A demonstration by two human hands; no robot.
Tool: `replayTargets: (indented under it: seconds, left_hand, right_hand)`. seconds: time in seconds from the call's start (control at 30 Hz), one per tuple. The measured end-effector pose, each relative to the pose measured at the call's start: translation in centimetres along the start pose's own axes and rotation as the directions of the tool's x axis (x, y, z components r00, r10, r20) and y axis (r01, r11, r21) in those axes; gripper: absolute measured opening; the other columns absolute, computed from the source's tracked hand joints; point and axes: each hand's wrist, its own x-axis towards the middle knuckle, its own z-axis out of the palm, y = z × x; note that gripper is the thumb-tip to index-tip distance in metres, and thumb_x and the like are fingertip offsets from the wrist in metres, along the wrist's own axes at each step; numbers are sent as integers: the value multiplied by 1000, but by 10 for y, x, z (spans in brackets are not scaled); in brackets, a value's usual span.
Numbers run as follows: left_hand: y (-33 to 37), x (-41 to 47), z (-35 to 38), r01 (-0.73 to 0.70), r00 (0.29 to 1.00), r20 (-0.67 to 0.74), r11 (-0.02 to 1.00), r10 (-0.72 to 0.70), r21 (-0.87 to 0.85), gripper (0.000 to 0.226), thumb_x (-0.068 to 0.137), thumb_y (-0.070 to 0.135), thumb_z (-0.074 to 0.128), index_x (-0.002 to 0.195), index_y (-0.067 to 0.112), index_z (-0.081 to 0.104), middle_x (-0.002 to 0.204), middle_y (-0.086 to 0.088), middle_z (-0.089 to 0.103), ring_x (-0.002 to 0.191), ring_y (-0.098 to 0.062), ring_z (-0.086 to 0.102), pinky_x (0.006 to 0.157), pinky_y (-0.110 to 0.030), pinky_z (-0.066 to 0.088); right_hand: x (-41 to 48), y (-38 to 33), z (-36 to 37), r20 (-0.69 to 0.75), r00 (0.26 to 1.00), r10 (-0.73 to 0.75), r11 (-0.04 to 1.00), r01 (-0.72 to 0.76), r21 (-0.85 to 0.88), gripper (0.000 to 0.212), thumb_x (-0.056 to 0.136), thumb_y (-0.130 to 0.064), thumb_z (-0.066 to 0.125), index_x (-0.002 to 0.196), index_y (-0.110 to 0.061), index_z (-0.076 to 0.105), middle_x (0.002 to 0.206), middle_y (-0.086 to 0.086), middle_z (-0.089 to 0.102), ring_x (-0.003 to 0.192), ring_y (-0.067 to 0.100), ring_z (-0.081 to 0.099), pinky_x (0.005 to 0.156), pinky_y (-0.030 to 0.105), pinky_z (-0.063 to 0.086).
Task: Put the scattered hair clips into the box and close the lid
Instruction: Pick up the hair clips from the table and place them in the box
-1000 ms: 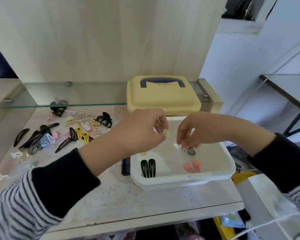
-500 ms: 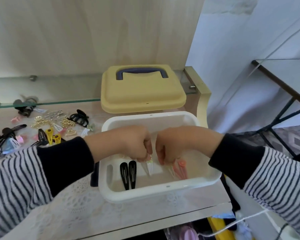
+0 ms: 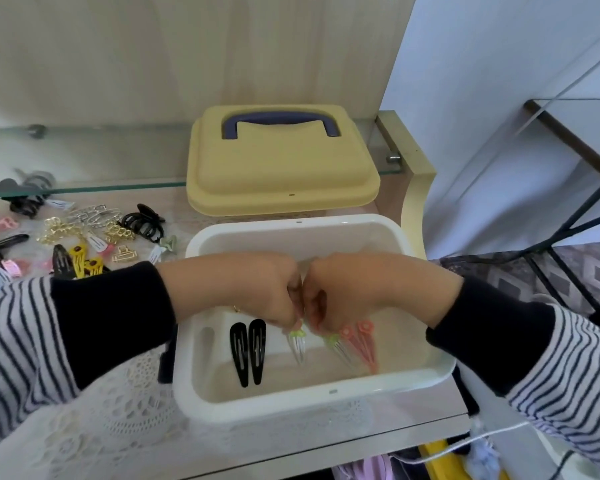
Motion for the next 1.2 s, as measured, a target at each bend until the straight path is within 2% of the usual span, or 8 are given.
replayTargets:
  seconds: [0.17, 0.3, 0.43, 0.53, 0.83, 1.0, 1.1, 1.2]
  left_hand:
    - [6, 3, 0, 1, 1000, 31, 998, -3, 63, 22, 81, 28, 71, 102, 20, 73, 100, -1, 73, 94, -20, 67, 84, -31, 54]
    - [9, 3, 4, -10, 999, 49, 996, 6, 85, 20, 81, 26, 69, 100, 19, 73, 101, -1, 73, 96, -20, 66, 84, -31, 53]
    - [17, 5, 6, -14, 997, 71, 991, 4, 135, 24, 85, 22, 62, 105, 14, 72, 108, -3, 71, 102, -21, 65, 90, -35, 54]
    - [20, 6, 7, -21, 998, 62, 990, 12, 139, 24, 86, 22, 60, 106, 14, 71, 108, -3, 70, 103, -22, 64, 91, -36, 54]
    - [29, 5, 4, -76, 996, 61, 991, 70, 108, 24, 86, 21, 62, 105, 11, 71, 106, -7, 72, 83, -19, 60, 85, -31, 52]
    - [25, -11, -1, -68, 996, -47, 980, 78, 187, 31, 88, 42, 60, 117, 29, 60, 104, 12, 59, 94, -14, 54, 83, -25, 44]
    - [12, -25, -1, -14, 985, -159, 950, 67, 313, 34, 90, 51, 51, 120, 37, 54, 116, 13, 60, 107, -16, 56, 90, -31, 46]
    - [1, -42, -2, -29, 937, -302, 902, 175, 431, 36, 93, 53, 42, 125, 38, 49, 119, 13, 58, 109, -14, 56, 90, -34, 46]
  right_hand:
    - [-4, -2, 2, 6, 1000, -20, 999, 20, -30, 18, 77, -13, 71, 81, -26, 59, 72, -10, 55, 61, 9, 49, 50, 15, 36]
    - [-7, 0, -1, -21, 1000, 3, 999, -3, -34, 11, 82, -13, 66, 92, -17, 67, 84, -5, 63, 74, 15, 53, 54, 19, 38]
    - [-9, 2, -5, -97, 994, 56, 994, -64, -86, 22, 90, -13, 57, 109, -13, 66, 105, 3, 66, 82, 18, 52, 56, 24, 35]
    - [-13, 5, -7, -168, 981, 93, 987, -113, -114, 25, 94, -14, 52, 117, -14, 61, 112, 4, 63, 89, 18, 53, 69, 23, 33]
    - [-19, 5, -8, -211, 959, 189, 970, -216, -112, 27, 94, -12, 51, 120, -15, 58, 109, 1, 59, 89, 19, 50, 65, 23, 34]
    - [-21, 3, -8, -228, 949, 216, 966, -241, -89, 25, 94, -14, 48, 116, -16, 60, 109, 3, 62, 92, 20, 55, 71, 25, 37]
    - [-24, 0, -10, -259, 942, 216, 966, -245, -85, 23, 95, -14, 44, 111, -16, 61, 102, 2, 61, 86, 19, 51, 70, 25, 38]
    - [-28, -3, -11, -287, 933, 219, 966, -248, -70, 22, 97, -19, 40, 104, -17, 61, 99, 0, 60, 88, 19, 52, 68, 25, 40]
